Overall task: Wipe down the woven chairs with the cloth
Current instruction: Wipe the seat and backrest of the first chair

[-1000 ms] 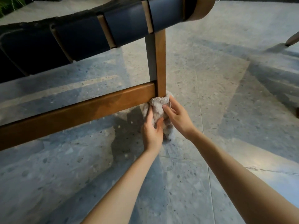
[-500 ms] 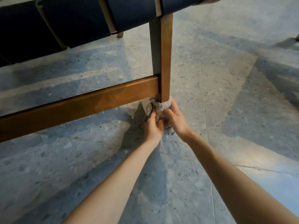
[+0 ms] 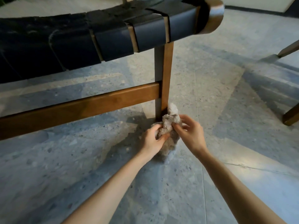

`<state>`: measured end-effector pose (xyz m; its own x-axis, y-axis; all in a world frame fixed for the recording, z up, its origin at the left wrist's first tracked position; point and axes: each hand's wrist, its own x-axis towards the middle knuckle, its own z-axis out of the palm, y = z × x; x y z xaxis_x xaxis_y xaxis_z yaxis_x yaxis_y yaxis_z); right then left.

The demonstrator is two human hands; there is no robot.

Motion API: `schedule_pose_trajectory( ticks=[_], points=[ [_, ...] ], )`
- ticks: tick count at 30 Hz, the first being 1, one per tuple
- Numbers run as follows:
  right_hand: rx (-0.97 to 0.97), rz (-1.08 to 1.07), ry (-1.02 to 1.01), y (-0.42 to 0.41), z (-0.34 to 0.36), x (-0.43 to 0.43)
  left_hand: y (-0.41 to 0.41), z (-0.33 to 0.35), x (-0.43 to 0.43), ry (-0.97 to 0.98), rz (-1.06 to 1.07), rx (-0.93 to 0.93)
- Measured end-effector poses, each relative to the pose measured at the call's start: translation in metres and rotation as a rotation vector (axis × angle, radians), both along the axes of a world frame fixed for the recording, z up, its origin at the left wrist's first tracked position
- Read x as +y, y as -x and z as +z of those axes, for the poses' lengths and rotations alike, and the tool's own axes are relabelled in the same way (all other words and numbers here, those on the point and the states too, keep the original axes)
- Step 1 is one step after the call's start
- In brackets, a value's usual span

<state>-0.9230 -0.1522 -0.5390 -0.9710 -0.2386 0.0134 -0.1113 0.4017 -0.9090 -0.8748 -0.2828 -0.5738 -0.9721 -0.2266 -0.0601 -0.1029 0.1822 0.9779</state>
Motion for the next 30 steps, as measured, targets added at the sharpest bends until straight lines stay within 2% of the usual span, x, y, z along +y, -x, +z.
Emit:
schedule_pose_trajectory(
  ticks=[5, 9, 16, 19, 23, 30],
  points=[
    [0.016, -0.034, -0.074, -0.026, 0.024, 0.013, -0.011, 0.012, -0.007, -0.020, -0.195, -0.075],
    [-0.082, -0.073, -0.167, -0.042, 0.040, 0.012, -0.016, 0.030, -0.011, -0.025, -0.336, -0.195],
    [-0.255, -0.113, -0.315, -0.063, 0.133, 0.003, -0.029, 0.121, -0.021, 0.112, -0.483, -0.300],
    [-0.292, -0.146, -0.355, -0.071, 0.193, 0.003, -0.033, 0.181, -0.028, 0.154, -0.555, -0.333],
    [-0.333, -0.147, -0.390, -0.083, 0.293, -0.006, -0.046, 0.283, -0.043, 0.116, -0.605, -0.381],
    [-0.339, -0.027, -0.460, -0.092, 0.475, -0.052, -0.068, 0.471, -0.092, 0.035, -0.484, -0.328]
  ],
)
